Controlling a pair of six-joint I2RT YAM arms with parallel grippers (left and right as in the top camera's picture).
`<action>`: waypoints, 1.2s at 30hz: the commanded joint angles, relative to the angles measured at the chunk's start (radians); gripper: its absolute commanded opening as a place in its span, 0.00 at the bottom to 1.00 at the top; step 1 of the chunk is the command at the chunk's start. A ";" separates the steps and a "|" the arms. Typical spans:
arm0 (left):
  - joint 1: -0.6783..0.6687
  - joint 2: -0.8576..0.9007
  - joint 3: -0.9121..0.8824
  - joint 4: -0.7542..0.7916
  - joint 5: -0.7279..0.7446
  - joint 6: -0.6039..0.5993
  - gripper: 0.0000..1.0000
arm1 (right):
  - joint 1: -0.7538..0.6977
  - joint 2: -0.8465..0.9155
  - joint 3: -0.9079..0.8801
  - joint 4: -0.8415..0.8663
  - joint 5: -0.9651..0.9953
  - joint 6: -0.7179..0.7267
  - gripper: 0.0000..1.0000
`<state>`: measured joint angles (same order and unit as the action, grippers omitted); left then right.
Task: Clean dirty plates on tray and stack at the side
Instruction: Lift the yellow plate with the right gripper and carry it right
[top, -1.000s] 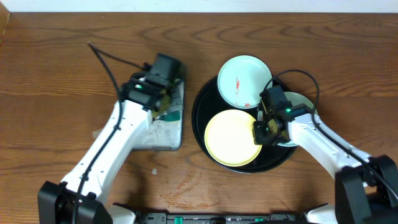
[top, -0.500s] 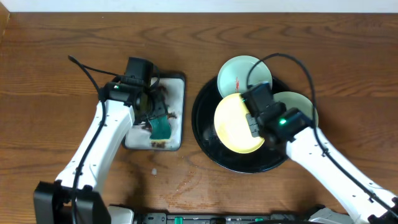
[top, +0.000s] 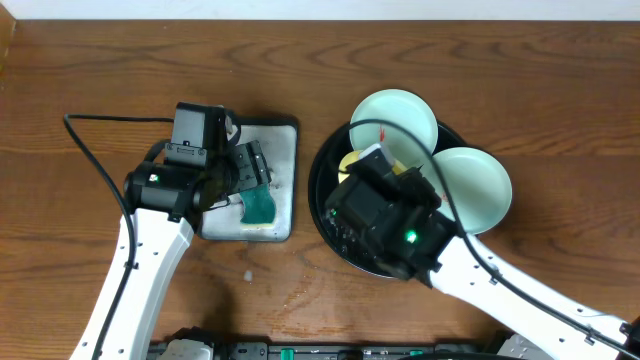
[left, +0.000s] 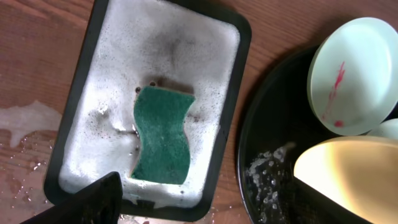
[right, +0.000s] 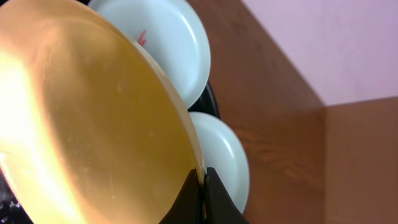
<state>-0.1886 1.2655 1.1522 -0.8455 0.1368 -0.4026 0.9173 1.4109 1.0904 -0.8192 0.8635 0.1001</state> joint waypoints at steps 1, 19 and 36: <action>0.004 0.002 0.005 -0.003 0.009 0.010 0.81 | 0.042 -0.032 0.042 -0.001 0.144 -0.021 0.01; 0.004 0.003 0.005 -0.003 0.009 0.010 0.82 | 0.074 -0.100 0.083 0.000 0.158 -0.136 0.01; 0.004 0.003 0.005 -0.003 0.009 0.010 0.82 | 0.074 -0.100 0.083 -0.005 0.158 -0.170 0.01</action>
<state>-0.1886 1.2678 1.1522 -0.8455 0.1368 -0.4023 0.9817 1.3209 1.1515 -0.8227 0.9852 -0.0631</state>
